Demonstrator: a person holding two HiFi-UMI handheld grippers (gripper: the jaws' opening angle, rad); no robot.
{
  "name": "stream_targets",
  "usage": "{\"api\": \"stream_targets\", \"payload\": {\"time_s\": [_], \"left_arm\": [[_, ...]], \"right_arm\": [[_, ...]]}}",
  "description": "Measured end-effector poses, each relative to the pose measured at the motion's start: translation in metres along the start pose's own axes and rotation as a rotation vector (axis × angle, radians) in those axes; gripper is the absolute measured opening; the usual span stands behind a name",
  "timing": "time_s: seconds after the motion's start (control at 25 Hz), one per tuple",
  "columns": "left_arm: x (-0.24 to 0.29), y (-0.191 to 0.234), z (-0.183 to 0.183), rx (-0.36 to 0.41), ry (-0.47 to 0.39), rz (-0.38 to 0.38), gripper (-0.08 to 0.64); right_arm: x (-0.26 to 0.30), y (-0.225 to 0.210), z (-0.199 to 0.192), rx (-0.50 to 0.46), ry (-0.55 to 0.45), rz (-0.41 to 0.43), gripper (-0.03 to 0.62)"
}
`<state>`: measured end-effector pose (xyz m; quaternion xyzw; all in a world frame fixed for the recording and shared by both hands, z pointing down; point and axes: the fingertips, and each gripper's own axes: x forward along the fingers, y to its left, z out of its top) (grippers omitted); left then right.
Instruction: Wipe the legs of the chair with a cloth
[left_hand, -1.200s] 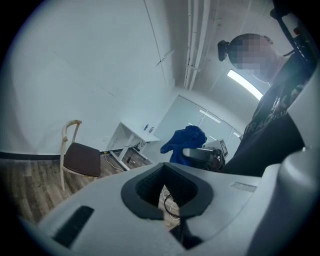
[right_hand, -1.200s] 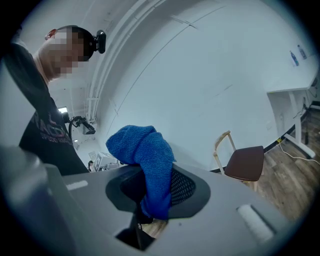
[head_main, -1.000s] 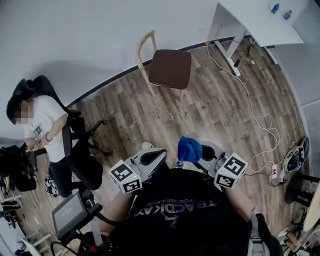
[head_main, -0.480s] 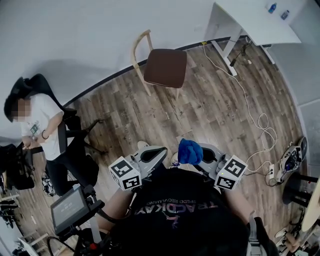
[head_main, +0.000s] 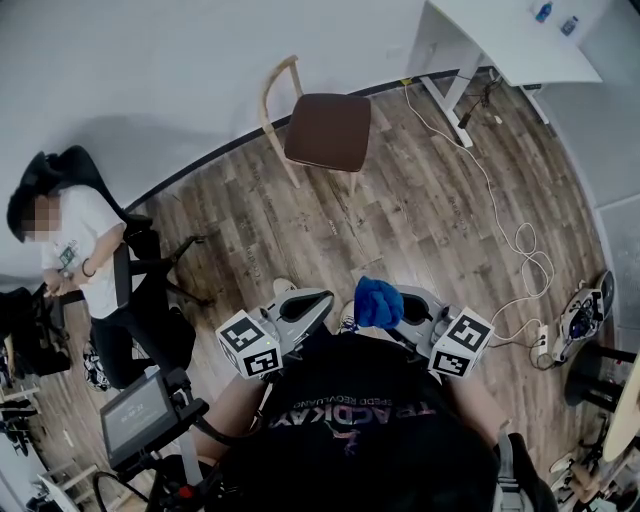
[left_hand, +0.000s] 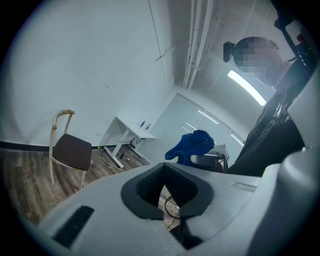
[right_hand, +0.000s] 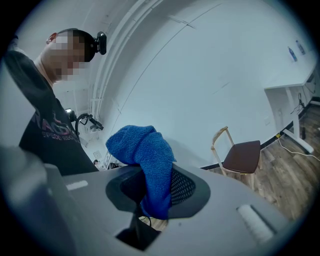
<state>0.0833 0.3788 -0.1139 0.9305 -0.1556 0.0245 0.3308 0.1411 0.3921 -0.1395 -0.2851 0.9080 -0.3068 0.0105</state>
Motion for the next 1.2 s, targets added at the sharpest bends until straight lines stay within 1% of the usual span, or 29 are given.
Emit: {"api": "stream_targets", "payload": {"time_s": [0.52,1.2], "left_arm": [[0.001,-0.002,-0.002,0.005,0.018,0.003,-0.002],[-0.001,0.003,-0.008,-0.016,0.021,0.021,-0.002]], "right_arm": [[-0.002,-0.002,-0.003,0.019,-0.004,0.0,0.095],[0.002,-0.003,-0.012,0.037,-0.001,0.015,0.095]]}}
